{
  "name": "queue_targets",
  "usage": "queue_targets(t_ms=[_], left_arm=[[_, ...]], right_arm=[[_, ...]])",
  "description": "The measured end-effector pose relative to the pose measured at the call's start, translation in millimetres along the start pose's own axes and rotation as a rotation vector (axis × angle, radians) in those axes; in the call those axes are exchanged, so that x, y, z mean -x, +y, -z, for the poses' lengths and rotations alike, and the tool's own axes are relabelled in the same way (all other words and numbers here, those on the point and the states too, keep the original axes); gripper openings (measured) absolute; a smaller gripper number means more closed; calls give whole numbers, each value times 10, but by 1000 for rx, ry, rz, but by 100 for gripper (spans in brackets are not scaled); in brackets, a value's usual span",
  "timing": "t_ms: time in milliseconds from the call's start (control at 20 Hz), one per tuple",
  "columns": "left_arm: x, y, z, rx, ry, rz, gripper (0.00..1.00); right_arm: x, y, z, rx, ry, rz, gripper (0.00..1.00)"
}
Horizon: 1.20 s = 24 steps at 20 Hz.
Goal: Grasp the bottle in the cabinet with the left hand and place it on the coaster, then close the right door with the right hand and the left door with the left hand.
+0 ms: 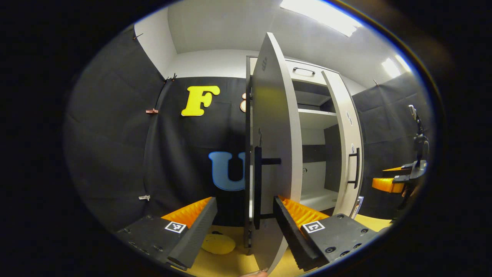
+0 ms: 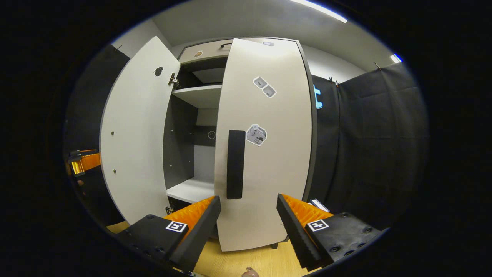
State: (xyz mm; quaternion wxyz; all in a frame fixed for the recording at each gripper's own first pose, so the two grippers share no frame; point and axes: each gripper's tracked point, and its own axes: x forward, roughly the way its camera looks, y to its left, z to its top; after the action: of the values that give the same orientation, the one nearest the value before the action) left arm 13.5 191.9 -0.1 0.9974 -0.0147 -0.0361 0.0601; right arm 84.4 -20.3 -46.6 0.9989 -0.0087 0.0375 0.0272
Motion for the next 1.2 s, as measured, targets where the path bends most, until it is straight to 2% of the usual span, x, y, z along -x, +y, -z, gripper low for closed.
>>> queue_targets(t_ms=[300, 450, 550, 600, 750, 900, 950, 1000, 1200], left_arm=[[24, -74, -8, -8, 5, -86, 94], [-2, -242, -21, -37, 3, -86, 94], [-53, -392, -2, -32, 2, -67, 94], [-87, -478, -1, -28, 1, -54, 91], [-228, -744, 12, -18, -4, -12, 94], [-423, -1080, 72, 2, -3, 53, 94], [-494, -1214, 103, 10, 4, 81, 91], [-543, -1323, 132, 17, 13, 94, 94], [-560, -1544, 61, 19, -8, 121, 95]], right_arm=[[-145, -143, -1, -27, 0, -51, 97], [-180, -200, 5, -38, 0, -70, 97], [-169, -266, 16, -25, -3, -75, 97], [-161, -320, 32, -17, -1, -72, 97], [-150, -476, 44, -10, 0, -62, 97], [-129, -655, 27, -10, -1, -43, 97], [-101, -729, 15, -9, -4, -33, 97], [-85, -783, 6, -9, -7, -24, 97], [9, -964, -23, -28, -13, 5, 97]])
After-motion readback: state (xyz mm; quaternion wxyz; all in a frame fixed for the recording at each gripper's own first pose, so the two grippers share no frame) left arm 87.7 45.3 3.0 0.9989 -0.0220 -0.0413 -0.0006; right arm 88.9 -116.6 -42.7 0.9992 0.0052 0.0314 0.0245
